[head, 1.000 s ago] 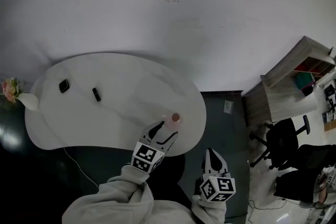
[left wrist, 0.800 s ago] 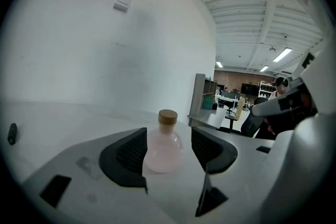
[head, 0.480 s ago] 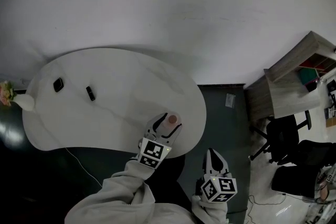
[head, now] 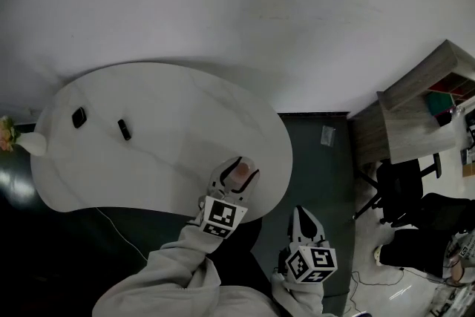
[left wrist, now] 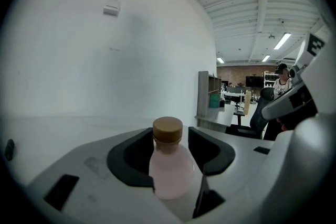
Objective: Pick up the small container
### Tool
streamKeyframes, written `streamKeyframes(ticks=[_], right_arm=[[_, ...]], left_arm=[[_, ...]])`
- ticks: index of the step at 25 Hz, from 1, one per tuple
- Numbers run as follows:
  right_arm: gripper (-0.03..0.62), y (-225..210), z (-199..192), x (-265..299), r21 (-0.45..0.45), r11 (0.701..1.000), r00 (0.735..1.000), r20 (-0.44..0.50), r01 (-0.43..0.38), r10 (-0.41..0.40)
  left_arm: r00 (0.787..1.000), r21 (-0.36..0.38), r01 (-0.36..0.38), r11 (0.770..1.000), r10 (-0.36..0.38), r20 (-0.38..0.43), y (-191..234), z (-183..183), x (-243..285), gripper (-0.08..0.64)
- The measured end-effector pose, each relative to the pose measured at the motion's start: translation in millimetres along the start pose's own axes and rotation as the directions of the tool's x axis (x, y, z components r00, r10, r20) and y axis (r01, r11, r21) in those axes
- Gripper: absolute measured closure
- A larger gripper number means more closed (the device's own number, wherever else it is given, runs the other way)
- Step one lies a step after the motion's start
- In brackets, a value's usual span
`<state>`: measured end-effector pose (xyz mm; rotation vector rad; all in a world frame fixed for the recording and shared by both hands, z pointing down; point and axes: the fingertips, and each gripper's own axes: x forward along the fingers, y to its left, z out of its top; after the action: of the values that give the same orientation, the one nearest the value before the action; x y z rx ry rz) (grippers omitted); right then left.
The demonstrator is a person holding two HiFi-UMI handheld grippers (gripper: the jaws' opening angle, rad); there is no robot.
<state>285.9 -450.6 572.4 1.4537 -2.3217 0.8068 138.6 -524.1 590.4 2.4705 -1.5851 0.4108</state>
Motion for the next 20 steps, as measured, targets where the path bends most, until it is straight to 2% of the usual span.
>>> streamKeyframes(ticks=[2,3,16,20], right_arm=[[0.538,0.6,-0.4,0.3,0.002,1.0,1.0,-0.004,-0.001,0.001],[0.538,0.7,-1.0,0.1,0.004,1.0,1.0,-0.006,0.0,0.0],[0.538,5.2,-5.2,-8.2,0.009,1.0,1.0,0.008,0.021,-0.022],[0.538,9.1,-5.1,-8.0,0.008,1.0,1.0,0.017,0.022,-0.022]], left_arm=[[1.0,0.004,-0.024,1.0,0.024,0.001,3.9,1.8,-1.1,0.408],[1.0,0.003,-0.029,1.0,0.029,0.0,4.8,2.2,-1.2,0.417],[1.0,-0.015,-0.014,1.0,0.014,-0.004,4.8,1.3,-1.7,0.426],[1.0,-0.047,-0.002,0.999,0.002,-0.013,7.0,2.1,-2.7,0.426]])
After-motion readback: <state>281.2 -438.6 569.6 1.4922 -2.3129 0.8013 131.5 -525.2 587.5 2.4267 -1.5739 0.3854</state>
